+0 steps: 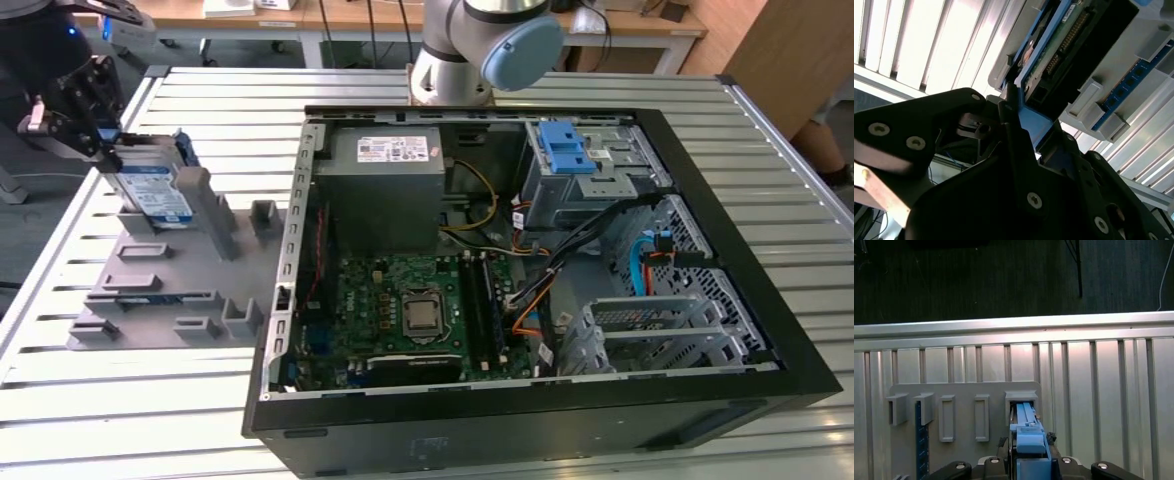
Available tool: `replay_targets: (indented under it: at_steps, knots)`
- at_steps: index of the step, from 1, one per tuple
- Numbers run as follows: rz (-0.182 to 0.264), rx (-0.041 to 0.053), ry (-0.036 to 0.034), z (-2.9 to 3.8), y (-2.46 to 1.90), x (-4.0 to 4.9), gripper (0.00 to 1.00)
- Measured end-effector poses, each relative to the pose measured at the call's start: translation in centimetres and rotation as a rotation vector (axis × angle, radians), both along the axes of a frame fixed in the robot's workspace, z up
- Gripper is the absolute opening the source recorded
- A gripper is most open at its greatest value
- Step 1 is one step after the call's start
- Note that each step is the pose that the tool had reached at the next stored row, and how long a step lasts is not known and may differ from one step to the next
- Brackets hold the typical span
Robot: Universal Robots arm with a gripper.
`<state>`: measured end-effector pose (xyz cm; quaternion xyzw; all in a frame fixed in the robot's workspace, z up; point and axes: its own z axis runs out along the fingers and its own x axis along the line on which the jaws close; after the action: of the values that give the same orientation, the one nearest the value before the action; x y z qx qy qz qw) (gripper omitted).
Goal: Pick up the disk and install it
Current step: 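Pick up the disk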
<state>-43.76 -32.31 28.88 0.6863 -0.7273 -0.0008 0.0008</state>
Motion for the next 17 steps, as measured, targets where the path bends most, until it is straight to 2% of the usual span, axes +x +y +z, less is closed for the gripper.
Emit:
replay_targets:
  at_steps: [1,2,7,17]
  knots:
    - [0.0,0.0,0.0,0.0,0.0,0.0,0.43]
    - [0.0,0.0,0.0,0.0,0.0,0.0,0.36]
    - [-0.001,-0.0001,0.0001,0.11,0.0,0.0,0.36]
    - [-0.001,0.0,-0.0001,1.02,0.0,0.0,0.36]
